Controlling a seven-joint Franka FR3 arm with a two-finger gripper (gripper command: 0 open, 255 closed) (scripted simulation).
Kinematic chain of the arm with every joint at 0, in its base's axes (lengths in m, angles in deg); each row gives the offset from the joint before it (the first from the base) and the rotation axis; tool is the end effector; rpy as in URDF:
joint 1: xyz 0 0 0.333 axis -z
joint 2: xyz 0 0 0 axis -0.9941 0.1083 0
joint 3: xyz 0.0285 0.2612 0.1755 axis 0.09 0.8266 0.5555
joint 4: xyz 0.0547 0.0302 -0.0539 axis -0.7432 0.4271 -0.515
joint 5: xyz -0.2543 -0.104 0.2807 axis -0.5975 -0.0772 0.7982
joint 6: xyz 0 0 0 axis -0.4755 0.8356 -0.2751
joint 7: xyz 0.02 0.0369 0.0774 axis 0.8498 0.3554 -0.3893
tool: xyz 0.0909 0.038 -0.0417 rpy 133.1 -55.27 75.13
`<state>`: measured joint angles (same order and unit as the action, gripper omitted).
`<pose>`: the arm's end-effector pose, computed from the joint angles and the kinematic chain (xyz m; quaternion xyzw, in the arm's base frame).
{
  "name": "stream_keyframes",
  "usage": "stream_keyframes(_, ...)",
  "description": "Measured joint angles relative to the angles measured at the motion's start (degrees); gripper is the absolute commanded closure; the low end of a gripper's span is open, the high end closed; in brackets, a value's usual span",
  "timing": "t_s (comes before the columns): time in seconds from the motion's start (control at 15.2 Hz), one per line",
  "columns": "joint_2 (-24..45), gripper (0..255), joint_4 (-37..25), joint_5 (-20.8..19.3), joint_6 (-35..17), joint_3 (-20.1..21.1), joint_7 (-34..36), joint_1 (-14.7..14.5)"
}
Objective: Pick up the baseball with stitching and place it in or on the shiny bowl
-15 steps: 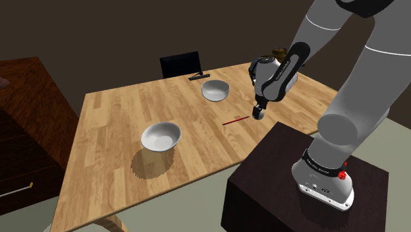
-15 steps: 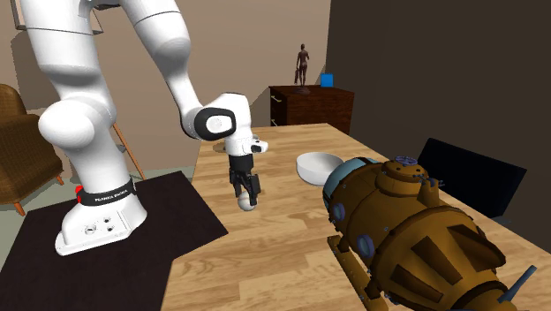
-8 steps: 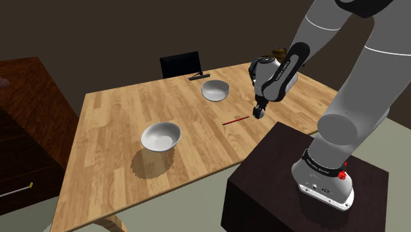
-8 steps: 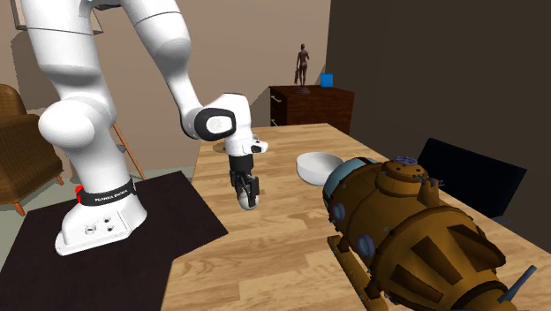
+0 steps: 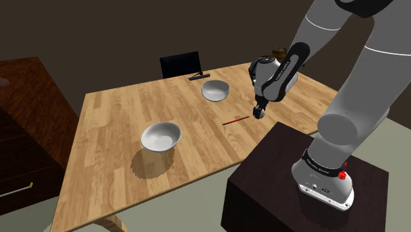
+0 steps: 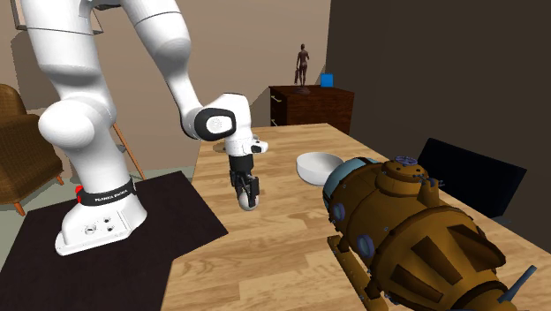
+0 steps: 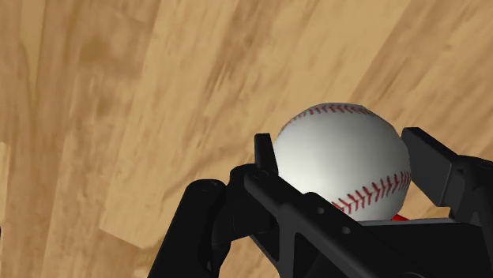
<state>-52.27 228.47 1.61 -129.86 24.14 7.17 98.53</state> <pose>0.3507 -0.1668 0.1968 0.9958 0.0173 -0.0199 0.0872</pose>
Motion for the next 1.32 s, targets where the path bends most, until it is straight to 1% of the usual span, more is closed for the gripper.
stream_keyframes(0.2, -2.26, 255, 0.23, 1.27, 2.01, 0.31, -1.22, -0.05)
stream_keyframes(0.59, -8.48, 255, 0.54, 4.13, 7.84, 0.63, -4.19, -0.46)
stream_keyframes(1.32, -18.6, 255, -0.26, 7.33, 18.64, 0.89, -7.78, -1.35)
